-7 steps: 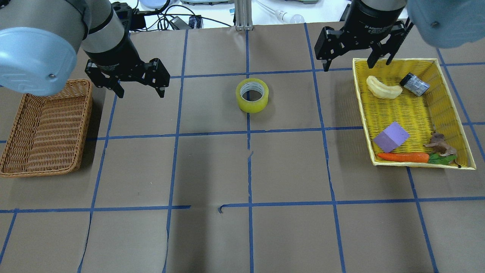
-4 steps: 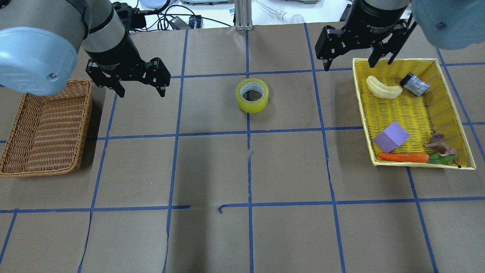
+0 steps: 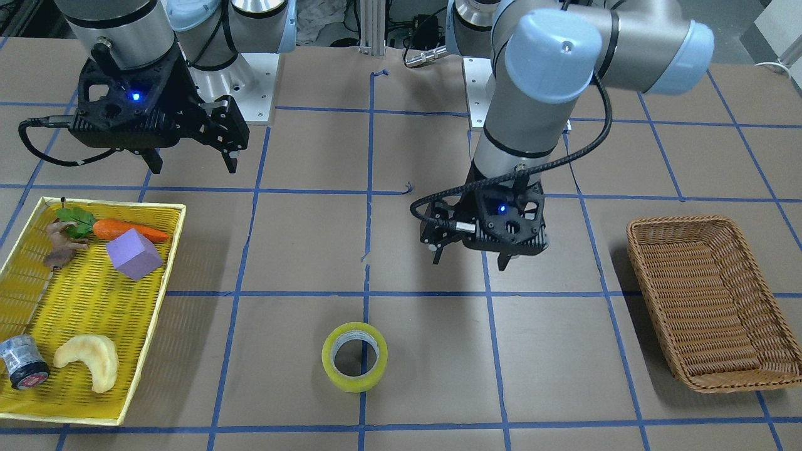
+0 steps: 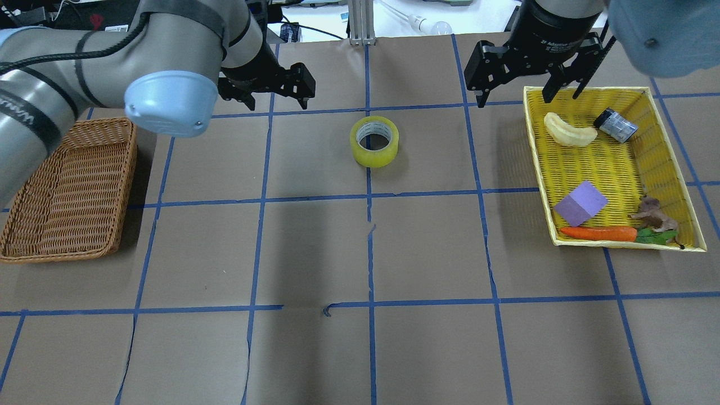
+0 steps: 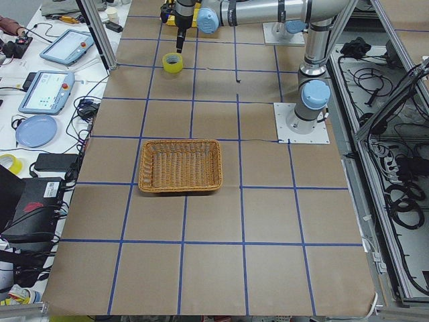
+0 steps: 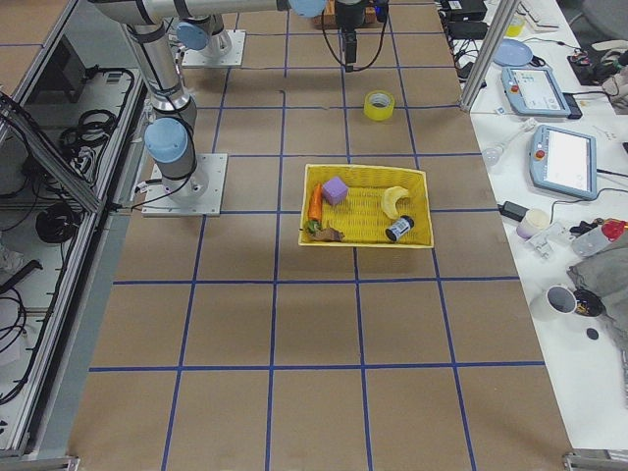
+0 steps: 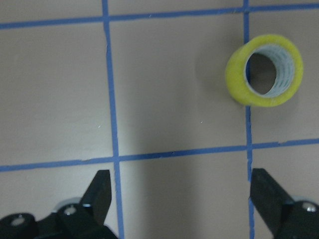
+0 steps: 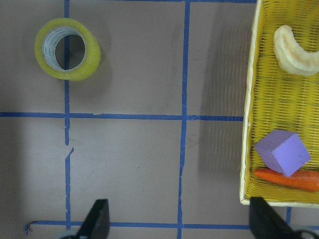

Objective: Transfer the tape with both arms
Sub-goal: 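Reach the left gripper over to the tape roll on the table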

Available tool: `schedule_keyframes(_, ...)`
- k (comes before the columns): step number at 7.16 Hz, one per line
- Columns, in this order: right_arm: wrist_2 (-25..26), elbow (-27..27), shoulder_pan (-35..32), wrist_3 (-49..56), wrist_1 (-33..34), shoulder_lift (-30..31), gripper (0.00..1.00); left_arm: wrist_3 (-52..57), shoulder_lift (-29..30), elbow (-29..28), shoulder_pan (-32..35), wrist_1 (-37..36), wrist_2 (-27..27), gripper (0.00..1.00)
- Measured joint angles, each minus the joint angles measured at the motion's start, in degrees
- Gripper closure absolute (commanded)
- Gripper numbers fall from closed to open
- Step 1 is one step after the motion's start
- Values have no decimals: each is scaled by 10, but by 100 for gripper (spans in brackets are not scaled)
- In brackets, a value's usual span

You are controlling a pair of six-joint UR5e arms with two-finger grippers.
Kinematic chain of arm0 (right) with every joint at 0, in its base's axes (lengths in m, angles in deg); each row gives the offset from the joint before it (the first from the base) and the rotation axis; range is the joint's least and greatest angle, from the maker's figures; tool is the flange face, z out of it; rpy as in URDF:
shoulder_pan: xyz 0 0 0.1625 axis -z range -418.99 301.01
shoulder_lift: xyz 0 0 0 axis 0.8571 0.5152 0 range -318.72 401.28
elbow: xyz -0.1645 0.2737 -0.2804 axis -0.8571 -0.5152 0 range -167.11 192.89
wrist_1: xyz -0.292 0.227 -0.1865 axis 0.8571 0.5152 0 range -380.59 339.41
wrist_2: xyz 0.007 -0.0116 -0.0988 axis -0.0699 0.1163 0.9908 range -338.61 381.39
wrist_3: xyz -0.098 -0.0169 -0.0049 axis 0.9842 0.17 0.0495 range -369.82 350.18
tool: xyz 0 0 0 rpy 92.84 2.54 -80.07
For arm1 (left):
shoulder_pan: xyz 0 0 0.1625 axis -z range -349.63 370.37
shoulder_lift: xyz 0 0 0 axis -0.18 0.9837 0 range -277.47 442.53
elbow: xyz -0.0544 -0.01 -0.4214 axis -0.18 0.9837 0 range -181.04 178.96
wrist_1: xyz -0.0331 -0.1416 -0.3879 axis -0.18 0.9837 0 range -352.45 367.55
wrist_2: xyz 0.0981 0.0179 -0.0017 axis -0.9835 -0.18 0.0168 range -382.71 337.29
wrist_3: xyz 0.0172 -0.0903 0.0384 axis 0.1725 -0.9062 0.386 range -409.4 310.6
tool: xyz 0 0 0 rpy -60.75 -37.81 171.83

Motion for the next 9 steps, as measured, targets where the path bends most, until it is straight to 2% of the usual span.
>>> schedule_keyframes(3,0,0,0,0,0,0,0,-10,110,-80,36,-39,29,0)
schedule_keyframes(4,0,1,0,0,0,0,0,-20,141,-91,49,-43,30,0)
schedule_keyframes(6,1,1,1,0,-1,-1,0,-29,178,-76,59,-45,28,0)
schedule_keyframes(9,1,1,1,0,0,-1,0,-27,202,-63,60,-61,20,0)
